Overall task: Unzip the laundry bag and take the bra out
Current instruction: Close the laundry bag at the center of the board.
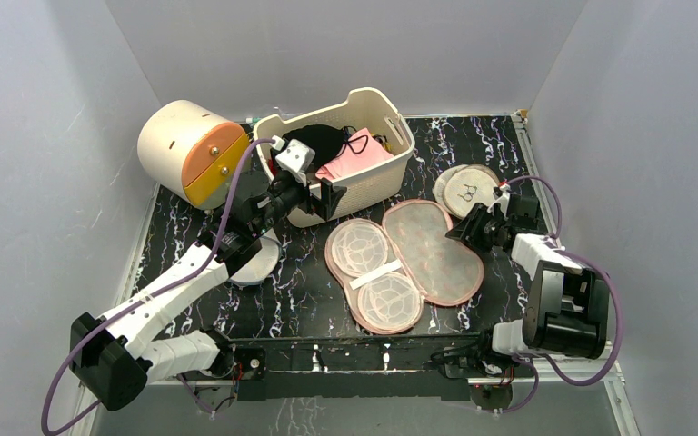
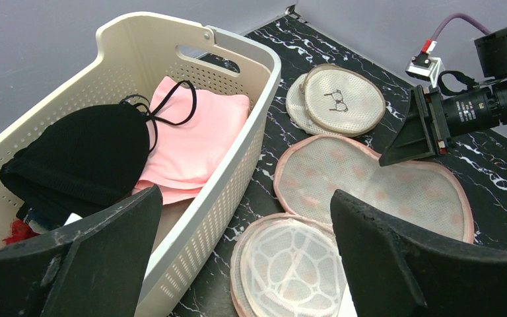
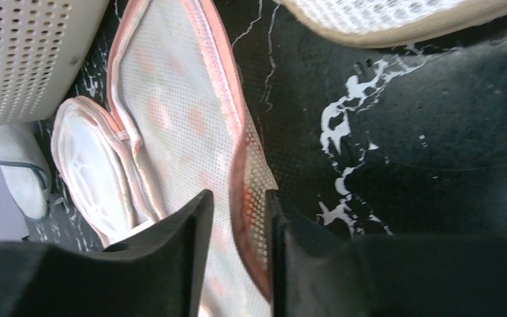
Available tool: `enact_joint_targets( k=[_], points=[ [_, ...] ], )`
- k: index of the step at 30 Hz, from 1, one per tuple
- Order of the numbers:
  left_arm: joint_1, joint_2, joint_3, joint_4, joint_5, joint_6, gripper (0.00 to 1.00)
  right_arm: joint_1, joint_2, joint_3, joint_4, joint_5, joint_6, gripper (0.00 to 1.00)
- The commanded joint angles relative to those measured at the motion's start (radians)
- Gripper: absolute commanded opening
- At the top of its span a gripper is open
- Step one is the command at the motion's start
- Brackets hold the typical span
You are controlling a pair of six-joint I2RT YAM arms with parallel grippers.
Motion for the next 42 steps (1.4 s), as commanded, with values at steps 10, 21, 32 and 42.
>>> enact_joint_targets(
  k=[10,21,32,42],
  points=[
    [-0.006,0.0,-0.002,0.023,-0.001,0.01,0.98,0.11,-0.195,0.1,-0.145,0.041,0.035,0.02],
    [-0.007,0.006,-0.003,0.02,-0.009,0.018,0.98,0.197,-0.269,0.273,-0.421,0.386,0.041,0.0],
    [-0.009,-0.009,-0.002,0.02,-0.003,0.012,0.98,0.272,-0.281,0.469,-0.587,0.632,-0.01,0.0],
    [-0.013,-0.005,-0.004,0.021,-0.008,0.015,0.98,0.601,-0.24,0.435,-0.576,0.732,0.128,0.0]
  ],
)
